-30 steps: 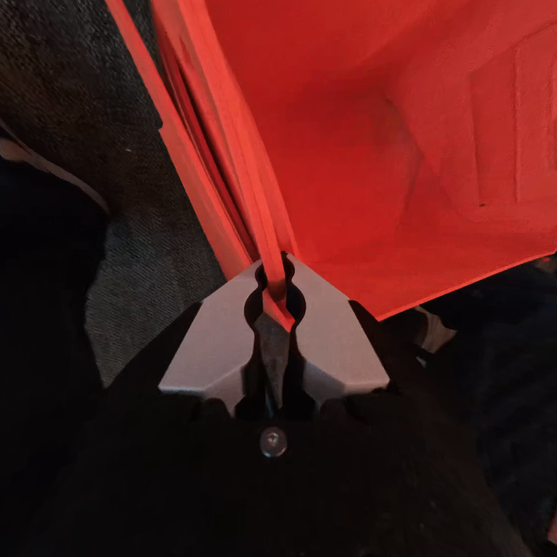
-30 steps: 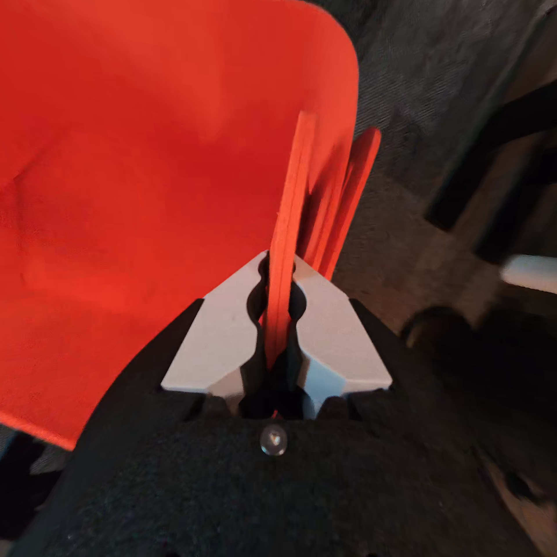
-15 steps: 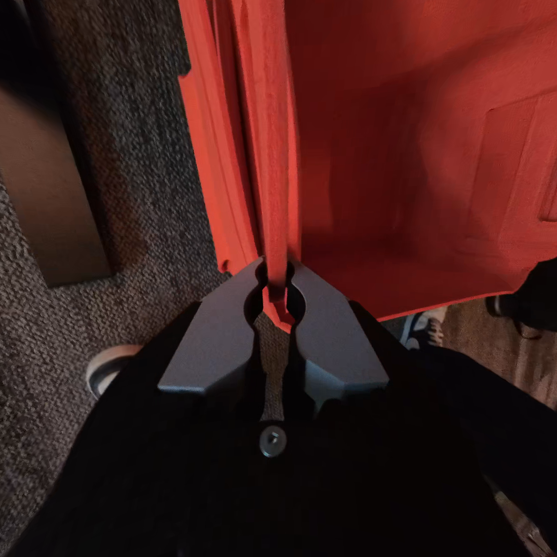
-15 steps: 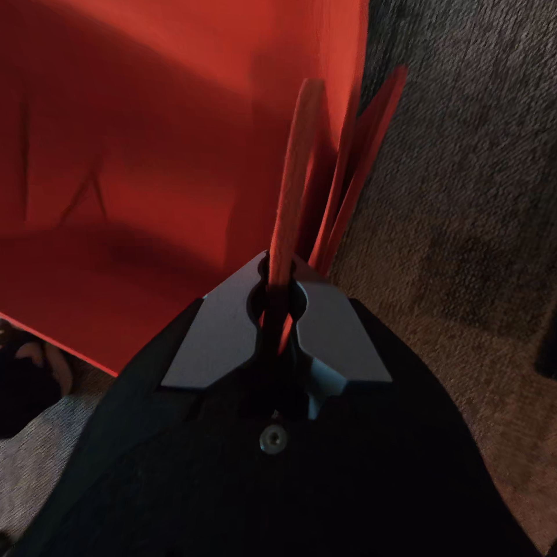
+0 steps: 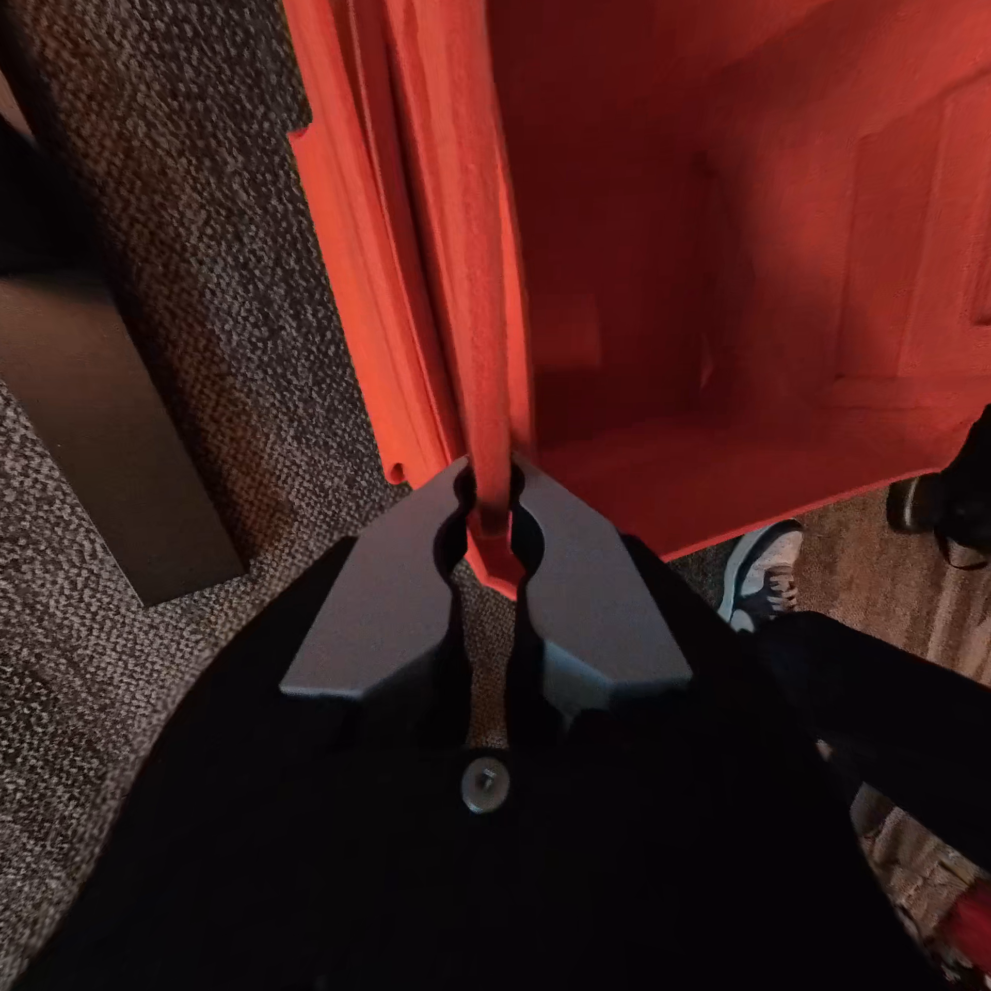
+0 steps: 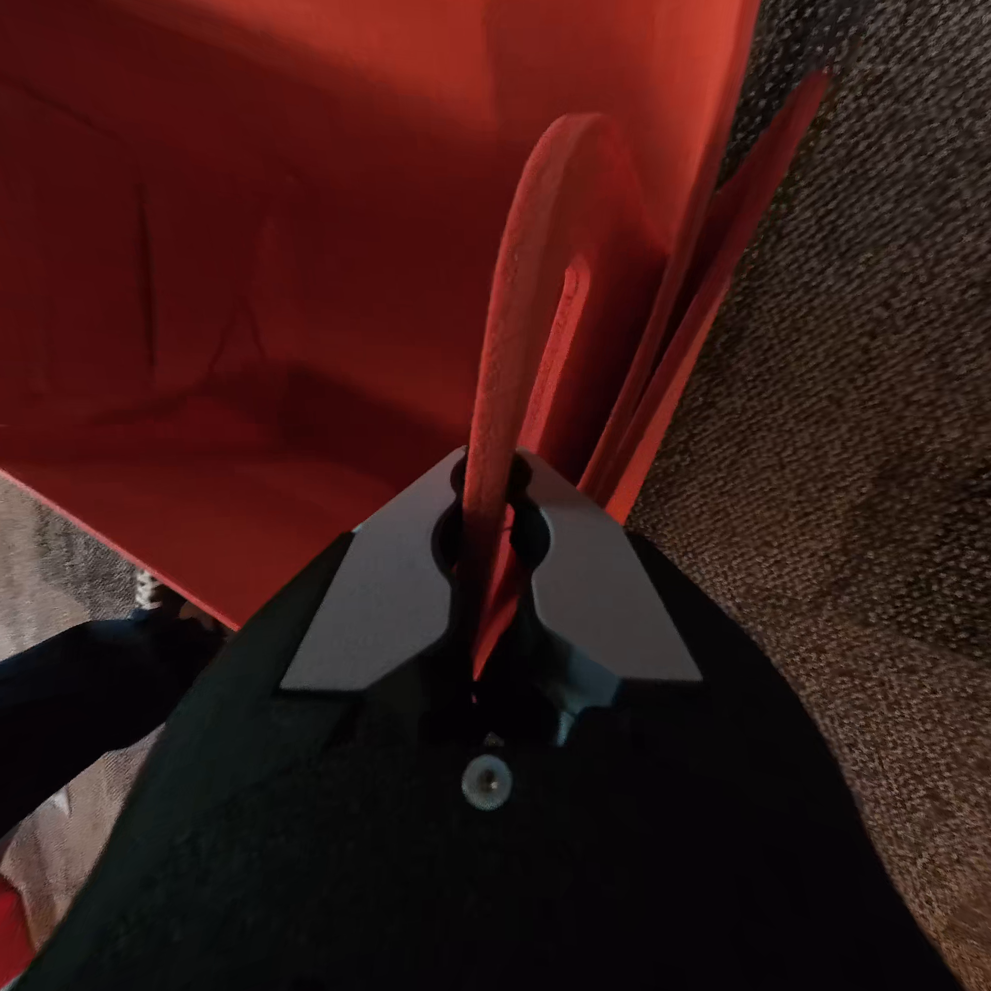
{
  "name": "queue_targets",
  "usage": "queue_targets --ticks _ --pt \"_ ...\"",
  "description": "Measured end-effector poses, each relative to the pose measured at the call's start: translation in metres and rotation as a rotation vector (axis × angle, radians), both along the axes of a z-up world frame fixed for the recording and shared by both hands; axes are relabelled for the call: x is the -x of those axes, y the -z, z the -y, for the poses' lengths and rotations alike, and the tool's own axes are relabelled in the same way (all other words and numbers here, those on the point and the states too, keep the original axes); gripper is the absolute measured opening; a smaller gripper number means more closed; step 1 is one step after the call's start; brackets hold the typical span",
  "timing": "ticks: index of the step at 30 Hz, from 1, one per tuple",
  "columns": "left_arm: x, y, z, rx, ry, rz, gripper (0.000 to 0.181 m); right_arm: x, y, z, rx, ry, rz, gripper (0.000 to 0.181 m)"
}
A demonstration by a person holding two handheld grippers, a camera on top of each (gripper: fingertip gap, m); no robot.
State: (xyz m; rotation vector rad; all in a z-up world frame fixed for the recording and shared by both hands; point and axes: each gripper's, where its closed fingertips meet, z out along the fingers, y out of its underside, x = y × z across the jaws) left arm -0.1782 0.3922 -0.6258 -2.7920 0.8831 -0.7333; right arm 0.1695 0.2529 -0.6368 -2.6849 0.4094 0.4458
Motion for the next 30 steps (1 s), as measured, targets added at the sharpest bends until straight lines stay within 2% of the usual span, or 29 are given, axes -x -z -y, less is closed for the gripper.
queue_targets --ticks 4,7,11,16,19,21,22,26,28,30 --pt "0.0 0.001 0.001 0.0 0.025 -0.016 0.009 -0.005 -0.001 -0.005 0.025 -0.034 0.012 0.005" --pt "-0.003 -0.01 -0.013 -0.022 0.007 0.001 0.008 -0.018 -0.013 -0.018 0.006 -0.007 0.014 0.004" --pt "-0.011 -0.025 -0.026 -0.053 -0.113 0.084 0.007 -0.032 -0.026 -0.026 -0.034 -0.024 0.063 0.003" --pt "-0.009 -0.032 -0.029 -0.173 -0.156 0.101 0.007 -0.029 -0.04 -0.034 -0.086 -0.016 0.078 0.003" --pt "-0.007 -0.018 -0.034 -0.223 -0.098 0.033 0.007 -0.017 -0.022 -0.032 -0.013 -0.052 0.057 0.004" --pt "-0.009 0.001 -0.032 -0.151 -0.081 -0.011 0.008 -0.007 -0.003 -0.026 0.03 -0.086 0.058 0.004" --pt "-0.016 -0.003 -0.037 -0.141 -0.098 0.027 0.008 -0.003 -0.004 -0.032 0.005 -0.055 0.025 0.003" --pt "-0.02 -0.002 -0.046 -0.125 -0.062 -0.019 0.008 -0.01 -0.005 -0.04 0.007 0.023 0.003 0.003" --pt "-0.023 -0.006 -0.05 -0.082 -0.119 -0.004 0.008 -0.015 -0.008 -0.04 0.023 0.069 -0.027 0.003" --pt "-0.022 -0.01 -0.052 -0.077 -0.119 -0.025 0.007 -0.016 -0.004 -0.037 0.049 0.068 -0.031 0.003"
